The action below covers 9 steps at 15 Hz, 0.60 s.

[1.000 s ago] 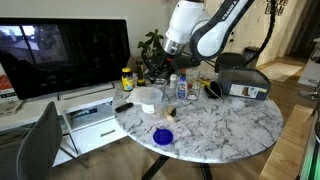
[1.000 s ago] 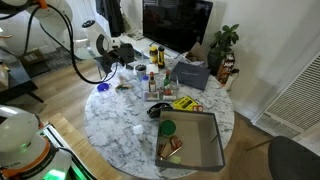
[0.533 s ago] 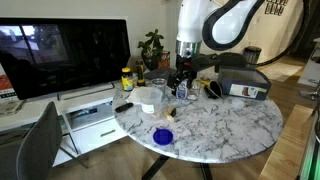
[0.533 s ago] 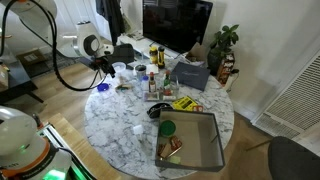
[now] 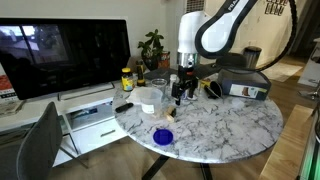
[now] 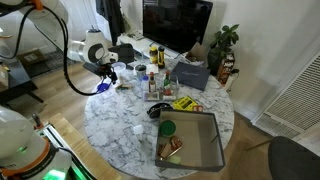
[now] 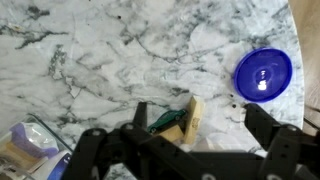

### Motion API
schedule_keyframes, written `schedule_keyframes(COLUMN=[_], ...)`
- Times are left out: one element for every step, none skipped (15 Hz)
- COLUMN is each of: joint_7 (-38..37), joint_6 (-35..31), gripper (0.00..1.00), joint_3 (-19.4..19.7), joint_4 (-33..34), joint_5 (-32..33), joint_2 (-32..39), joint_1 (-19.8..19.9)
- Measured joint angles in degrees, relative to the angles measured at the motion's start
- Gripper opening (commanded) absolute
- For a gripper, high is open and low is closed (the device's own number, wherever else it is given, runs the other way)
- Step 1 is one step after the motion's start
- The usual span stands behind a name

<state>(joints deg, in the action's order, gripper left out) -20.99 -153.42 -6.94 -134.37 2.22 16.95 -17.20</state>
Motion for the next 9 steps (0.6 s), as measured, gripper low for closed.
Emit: schedule_keyframes(joint_7=[1.88,3.34,4.42,5.15,5.70,6.21,6.60,6.68,6.68], joint_6=[-0.98,-2.23,-3.82,-5.57,-7.23,-8.52,-9.56,-10.39,-11.23], gripper=[1.00,1.00,1.00,1.00,1.00,1.00,1.00,1.00,1.00], joint_3=[-0.27,-0.42,-0.53,-0.58,-0.66,-0.90,-1.19,-1.47,-1.59], joint_4=[0.44,0.89,1.33,1.91,2.60,3.43,4.34,5.36,6.36], joint_5=[-0.77,-1.13,-1.21,-1.23,-1.25,-1.40,-1.67,-1.80,-1.81], joint_2=[1.33,2.76,4.27,5.86,7.50,9.08,10.66,12.16,13.55], joint_1=[0.74,1.25,1.58,1.74,1.80,1.88,1.91,1.90,1.78])
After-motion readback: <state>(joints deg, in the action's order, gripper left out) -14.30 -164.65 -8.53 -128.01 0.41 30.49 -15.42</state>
